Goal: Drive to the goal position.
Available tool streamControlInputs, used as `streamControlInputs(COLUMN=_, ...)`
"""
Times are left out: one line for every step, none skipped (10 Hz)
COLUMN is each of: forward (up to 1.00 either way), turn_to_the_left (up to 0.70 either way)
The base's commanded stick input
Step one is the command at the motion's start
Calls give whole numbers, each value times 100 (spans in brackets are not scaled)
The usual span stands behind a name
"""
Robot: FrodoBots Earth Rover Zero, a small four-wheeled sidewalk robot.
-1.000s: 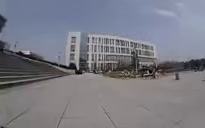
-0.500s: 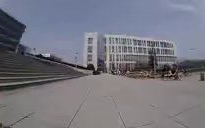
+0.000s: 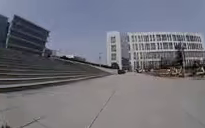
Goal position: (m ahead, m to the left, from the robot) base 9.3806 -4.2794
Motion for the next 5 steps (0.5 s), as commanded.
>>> streamControlInputs(forward=70, turn_to_the_left=0)
streamControlInputs(forward=70, turn_to_the_left=0)
streamControlInputs(forward=70, turn_to_the_left=0)
streamControlInputs(forward=70, turn_to_the_left=0)
streamControlInputs(forward=70, turn_to_the_left=0)
